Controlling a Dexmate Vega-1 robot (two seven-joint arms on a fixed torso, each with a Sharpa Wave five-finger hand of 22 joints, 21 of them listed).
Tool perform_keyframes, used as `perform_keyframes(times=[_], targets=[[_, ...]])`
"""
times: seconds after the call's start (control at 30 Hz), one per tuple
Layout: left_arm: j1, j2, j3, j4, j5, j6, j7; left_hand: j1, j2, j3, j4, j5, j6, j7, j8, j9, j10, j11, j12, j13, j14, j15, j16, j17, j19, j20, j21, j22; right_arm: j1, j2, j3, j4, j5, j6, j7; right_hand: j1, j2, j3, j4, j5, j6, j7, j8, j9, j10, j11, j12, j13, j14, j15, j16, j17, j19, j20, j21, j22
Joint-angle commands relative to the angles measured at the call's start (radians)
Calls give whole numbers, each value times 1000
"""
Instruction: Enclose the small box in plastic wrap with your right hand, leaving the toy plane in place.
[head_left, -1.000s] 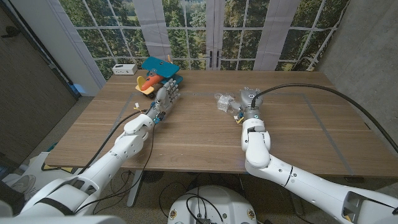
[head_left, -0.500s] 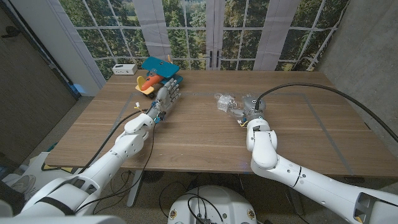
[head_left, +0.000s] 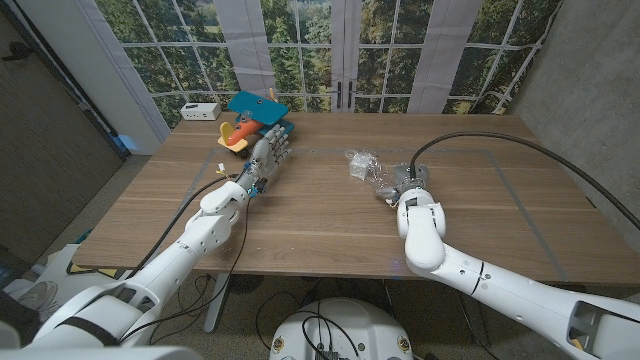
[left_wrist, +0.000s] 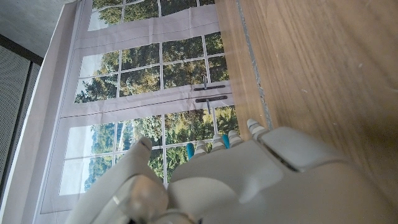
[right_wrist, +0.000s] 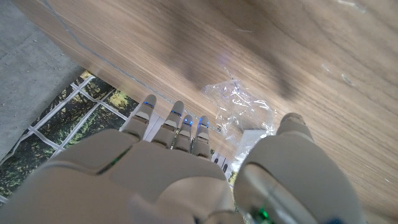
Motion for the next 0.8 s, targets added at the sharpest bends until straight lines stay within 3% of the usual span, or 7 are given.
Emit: perform_keyframes(times=[0.03, 0.1, 0.13, 0.37, 0.57, 0.6, 0.8], targets=[[6, 3, -5, -7, -3, 1, 11, 9, -3, -1, -2, -2, -107, -8, 0, 3, -158, 8, 9, 5, -148, 4, 1, 4, -24, 5, -1, 4, -39, 50, 93, 88, -17, 67, 20, 30, 12, 9, -12, 13, 42, -13, 21, 2, 32, -3, 16, 1, 17, -8, 16, 0, 12, -1, 9, 6], [6, 3, -6, -6, -4, 1, 13, 8, -4, -1, -1, -2, -107, -7, 0, 3, -158, 9, 9, 5, -148, 4, 1, 4, -23, 6, -1, 4, -49, 60, 99, 100, -26, 63, -20, 43, 28, 15, -17, 19, 82, -19, 36, 2, 59, -4, 27, 0, 37, -15, 27, 0, 28, -8, 17, 7], [6, 3, -7, -6, -4, 2, 14, 8, -4, -1, -1, -2, -107, -8, 0, 3, -159, 10, 9, 5, -148, 4, 1, 4, -23, 6, -1, 4, -54, 66, 98, 110, -39, 58, -48, 72, 63, 35, -27, 26, 118, -23, 48, 2, 88, -1, 37, -1, 64, -28, 41, -1, 43, -15, 25, 8], [2, 0, -7, 3, -5, -1, 10, 5, -5, -3, 0, -2, -106, -7, 0, 3, -159, 9, 8, 5, -148, 4, 1, 4, -23, 7, -1, 4, -84, 82, 121, 127, -14, 86, -212, 169, 113, 66, -91, 33, 409, -33, 143, 0, 263, -31, 74, -11, 206, -75, 98, -19, 139, -47, 63, 7], [3, 0, -8, 4, -5, 0, 14, 4, -6, -3, 1, -2, -107, -8, -1, 3, -159, 8, 8, 5, -148, 4, 1, 4, -23, 7, -1, 4, -100, 81, 136, 128, 43, 131, -345, 260, 135, 92, -146, 37, 638, -36, 221, -2, 267, -31, 51, -17, 282, -111, 126, -31, 187, -64, 81, 4], [3, 1, -8, 4, -4, -1, 15, 4, -6, -3, 1, -2, -107, -8, -1, 3, -159, 7, 8, 5, -148, 4, 1, 4, -23, 7, -1, 4, -104, 78, 139, 126, 55, 141, -371, 283, 146, 96, -153, 33, 663, -38, 228, -3, 407, -57, 94, -12, 288, -116, 131, -35, 191, -70, 82, 3], [4, 3, -9, 1, -4, 3, 17, 2, -6, -4, 2, -2, -106, -8, -1, 3, -158, 9, 8, 5, -148, 3, 1, 4, -22, 7, -1, 4, -135, 96, 159, 140, 110, 149, -581, 417, 240, 165, -184, 26, 790, -25, 283, 0, 528, -83, 118, -19, 362, -159, 176, -19, 234, -113, 99, 2]])
